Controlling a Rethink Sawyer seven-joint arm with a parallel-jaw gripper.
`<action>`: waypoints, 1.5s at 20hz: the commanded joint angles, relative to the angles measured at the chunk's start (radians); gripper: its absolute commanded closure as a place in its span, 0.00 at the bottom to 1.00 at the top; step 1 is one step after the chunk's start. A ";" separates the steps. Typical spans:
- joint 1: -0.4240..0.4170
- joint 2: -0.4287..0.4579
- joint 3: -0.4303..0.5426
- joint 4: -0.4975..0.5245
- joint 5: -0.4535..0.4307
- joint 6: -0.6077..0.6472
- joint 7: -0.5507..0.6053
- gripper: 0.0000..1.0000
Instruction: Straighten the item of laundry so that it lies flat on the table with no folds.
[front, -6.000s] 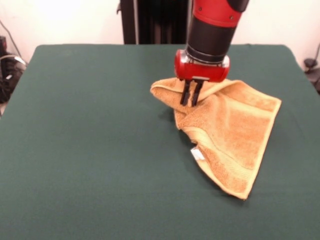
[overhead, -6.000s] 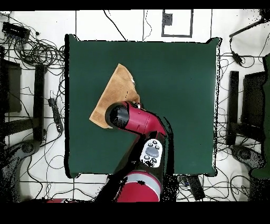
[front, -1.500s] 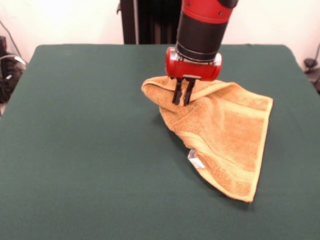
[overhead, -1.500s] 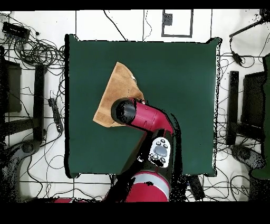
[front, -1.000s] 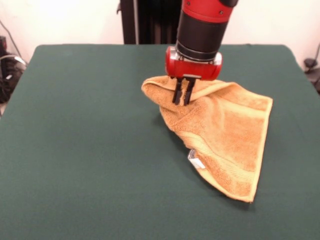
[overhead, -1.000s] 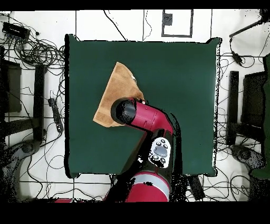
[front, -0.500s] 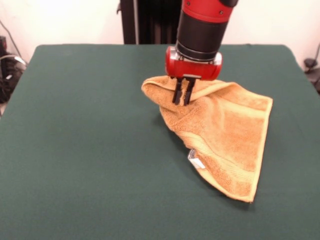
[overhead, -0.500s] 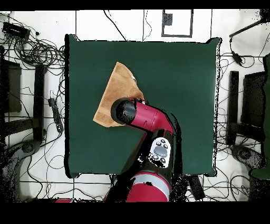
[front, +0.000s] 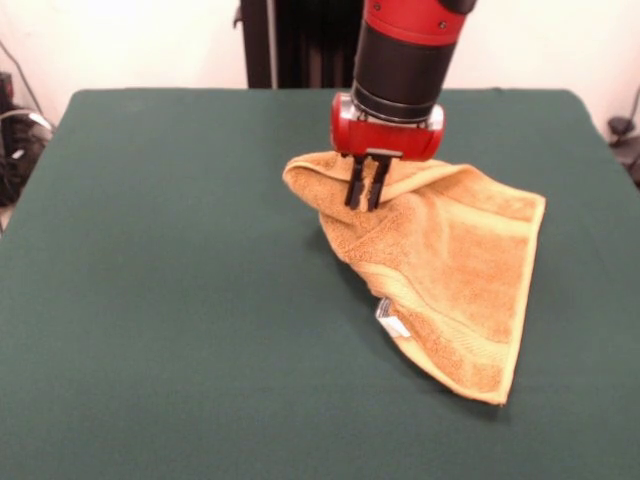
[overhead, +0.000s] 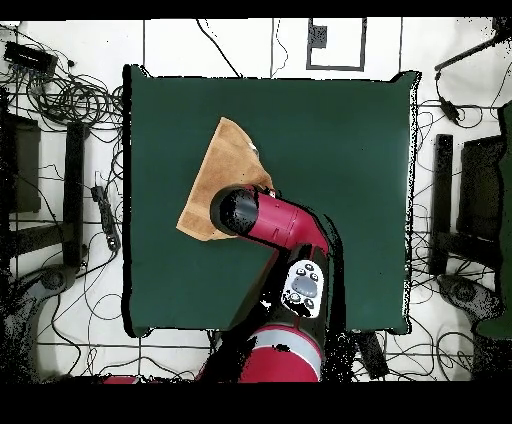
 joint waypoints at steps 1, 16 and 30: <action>-0.014 0.033 0.117 -0.008 0.036 0.055 0.216 1.00; -0.016 0.036 0.119 -0.014 0.034 0.059 0.211 1.00; 0.001 0.043 0.092 -0.030 0.025 0.062 0.215 0.00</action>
